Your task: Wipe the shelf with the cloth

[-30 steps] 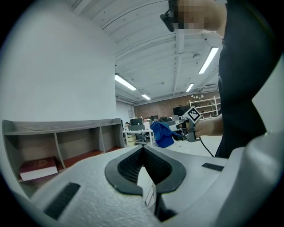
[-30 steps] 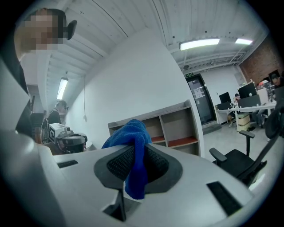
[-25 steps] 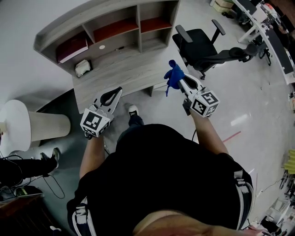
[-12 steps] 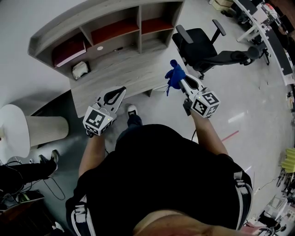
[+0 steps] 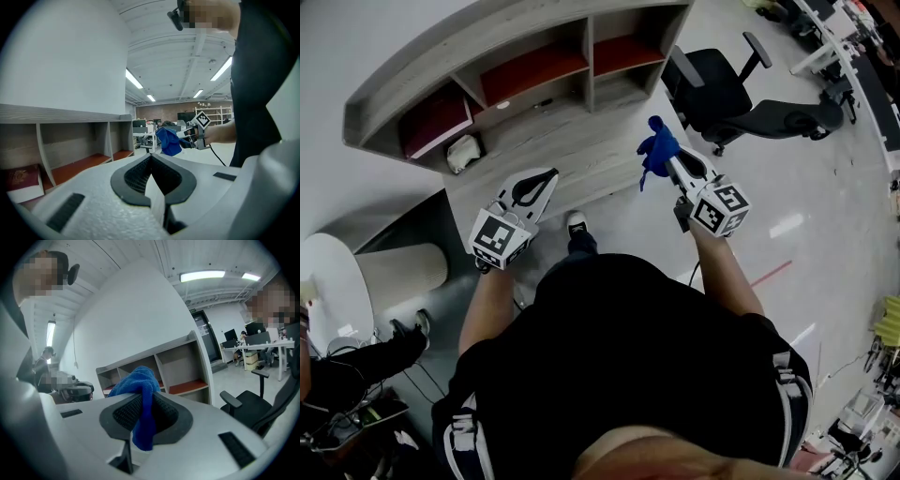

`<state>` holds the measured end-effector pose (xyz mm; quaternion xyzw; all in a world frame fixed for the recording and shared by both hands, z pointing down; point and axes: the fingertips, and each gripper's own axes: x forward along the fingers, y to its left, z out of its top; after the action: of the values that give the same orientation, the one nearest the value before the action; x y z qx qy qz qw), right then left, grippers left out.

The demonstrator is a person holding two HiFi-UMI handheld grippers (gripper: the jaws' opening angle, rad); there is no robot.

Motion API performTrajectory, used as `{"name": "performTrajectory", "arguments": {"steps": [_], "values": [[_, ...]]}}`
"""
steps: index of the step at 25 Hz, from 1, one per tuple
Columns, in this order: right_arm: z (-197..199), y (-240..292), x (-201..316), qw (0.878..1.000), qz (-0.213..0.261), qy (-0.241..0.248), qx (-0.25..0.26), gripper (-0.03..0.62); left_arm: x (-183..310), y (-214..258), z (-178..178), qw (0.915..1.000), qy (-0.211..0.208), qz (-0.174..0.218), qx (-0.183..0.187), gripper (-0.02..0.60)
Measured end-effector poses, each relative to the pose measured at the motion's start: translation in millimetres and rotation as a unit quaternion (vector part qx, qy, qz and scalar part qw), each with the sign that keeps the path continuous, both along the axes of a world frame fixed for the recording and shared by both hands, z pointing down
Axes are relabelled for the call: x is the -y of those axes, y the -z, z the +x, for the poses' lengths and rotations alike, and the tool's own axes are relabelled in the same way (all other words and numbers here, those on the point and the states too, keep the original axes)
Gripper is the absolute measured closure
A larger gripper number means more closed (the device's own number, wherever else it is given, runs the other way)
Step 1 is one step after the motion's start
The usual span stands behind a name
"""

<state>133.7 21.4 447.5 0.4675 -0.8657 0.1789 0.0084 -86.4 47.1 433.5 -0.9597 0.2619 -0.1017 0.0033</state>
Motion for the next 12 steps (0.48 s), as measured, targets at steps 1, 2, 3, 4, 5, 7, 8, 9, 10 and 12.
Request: {"name": "performTrajectory", "arguments": {"steps": [1, 2, 3, 4, 5, 7, 8, 9, 10, 12], "values": [[0, -1, 8, 1.0, -0.001, -0.002, 0.0, 0.539, 9, -1, 1, 1.0, -0.004, -0.002, -0.001, 0.565], [-1, -2, 17, 1.0, -0.003, -0.005, -0.001, 0.539, 17, -3, 1, 1.0, -0.008, -0.004, -0.002, 0.565], [-3, -2, 25, 1.0, -0.003, -0.007, 0.0, 0.539, 25, -4, 1, 0.9999, -0.012, -0.006, -0.002, 0.565], [-6, -1, 34, 1.0, -0.004, -0.009, 0.0, 0.539, 33, -4, -1, 0.9999, -0.015, -0.008, -0.001, 0.565], [-9, -1, 42, 1.0, -0.004, -0.009, 0.001, 0.539, 41, -3, -3, 0.9998, -0.017, -0.008, 0.0, 0.565], [-16, 1, 56, 1.0, -0.005, -0.008, 0.001, 0.539, 56, -2, -6, 0.9998, -0.021, -0.008, 0.0, 0.565], [-19, 2, 62, 1.0, -0.005, -0.008, 0.0, 0.539, 62, -1, -7, 0.9997, -0.023, -0.008, -0.001, 0.565], [-22, 2, 68, 1.0, -0.005, -0.008, -0.001, 0.539, 69, -1, -8, 0.9996, -0.025, -0.008, -0.002, 0.565], [-24, 3, 74, 1.0, -0.004, -0.008, -0.002, 0.539, 75, -2, -10, 0.9996, -0.027, -0.009, -0.002, 0.565], [-29, 2, 85, 1.0, -0.005, -0.009, -0.002, 0.539, 85, -2, -12, 0.9994, -0.032, -0.008, -0.002, 0.565]]}}
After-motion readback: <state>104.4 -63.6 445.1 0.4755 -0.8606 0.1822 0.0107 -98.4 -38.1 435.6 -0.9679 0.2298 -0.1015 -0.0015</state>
